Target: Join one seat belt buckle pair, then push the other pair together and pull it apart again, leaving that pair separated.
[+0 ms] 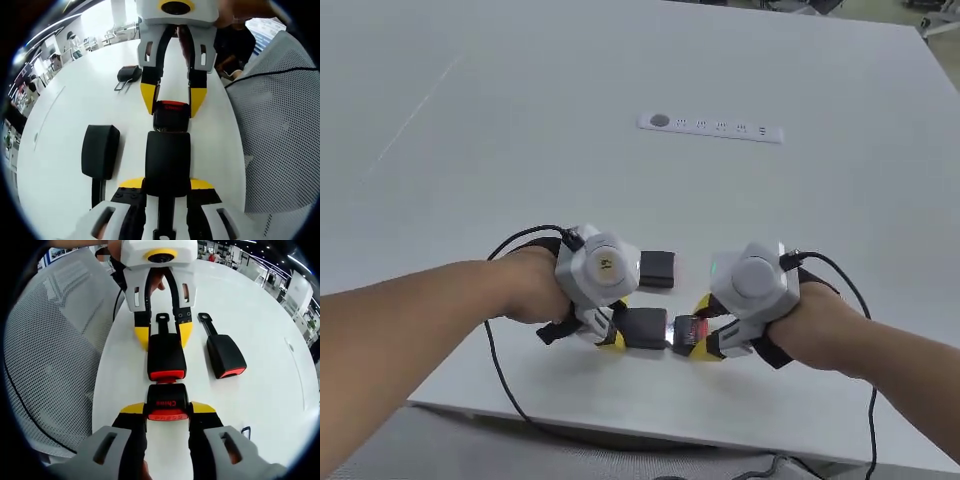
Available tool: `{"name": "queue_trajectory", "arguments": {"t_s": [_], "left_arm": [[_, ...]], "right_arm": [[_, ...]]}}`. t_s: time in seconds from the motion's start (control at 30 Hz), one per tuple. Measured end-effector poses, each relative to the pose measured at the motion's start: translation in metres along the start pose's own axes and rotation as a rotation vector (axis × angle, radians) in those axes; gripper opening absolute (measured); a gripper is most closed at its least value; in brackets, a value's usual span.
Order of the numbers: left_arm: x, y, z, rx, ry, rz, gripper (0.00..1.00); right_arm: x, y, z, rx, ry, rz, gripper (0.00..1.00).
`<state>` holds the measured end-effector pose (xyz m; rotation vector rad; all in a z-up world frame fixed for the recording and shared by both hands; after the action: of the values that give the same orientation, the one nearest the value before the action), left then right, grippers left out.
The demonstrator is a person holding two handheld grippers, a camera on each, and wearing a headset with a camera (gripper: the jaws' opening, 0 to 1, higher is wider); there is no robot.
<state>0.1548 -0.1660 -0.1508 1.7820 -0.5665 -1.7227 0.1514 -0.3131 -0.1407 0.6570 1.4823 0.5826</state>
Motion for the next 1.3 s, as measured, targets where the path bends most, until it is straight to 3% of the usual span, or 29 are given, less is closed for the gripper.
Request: {"name": "queue_trajectory", "arguments": {"t_s": [0.8, 0.97, 1.17, 1.3], "left_arm": [[0.0, 0.002, 0.004, -0.036, 0.038, -0.021, 0.33], [-0.001, 0.003, 0.009, 0.013, 0.064, -0.021, 0.33], [-0.009, 0.011, 0.011, -0.002, 0.07, -0.007, 0.39], [-0.022, 0.021, 0.012, -0.009, 0.082, 0.026, 0.4]], "right_arm": [[-0.002, -0.005, 0.002, 0.006, -0.024, 0.005, 0.32], [-0.002, -0.001, 0.002, 0.022, -0.038, 0.012, 0.32], [-0.008, 0.007, 0.001, 0.009, -0.049, 0.033, 0.34], [-0.015, 0.015, 0.0, 0.006, -0.054, 0.05, 0.34]]}}
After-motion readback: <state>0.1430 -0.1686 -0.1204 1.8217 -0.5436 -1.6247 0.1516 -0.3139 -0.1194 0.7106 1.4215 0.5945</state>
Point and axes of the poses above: the centre of the closed fingertips' face, and the gripper's own axes: x roughly forward along the fingers, z roughly to its right, y roughly out of its top, the point moved 7 cm from there along -x, roughly backward along the fingers, and after that the axes turned 14 degrees about z, right-handed, at the moved point
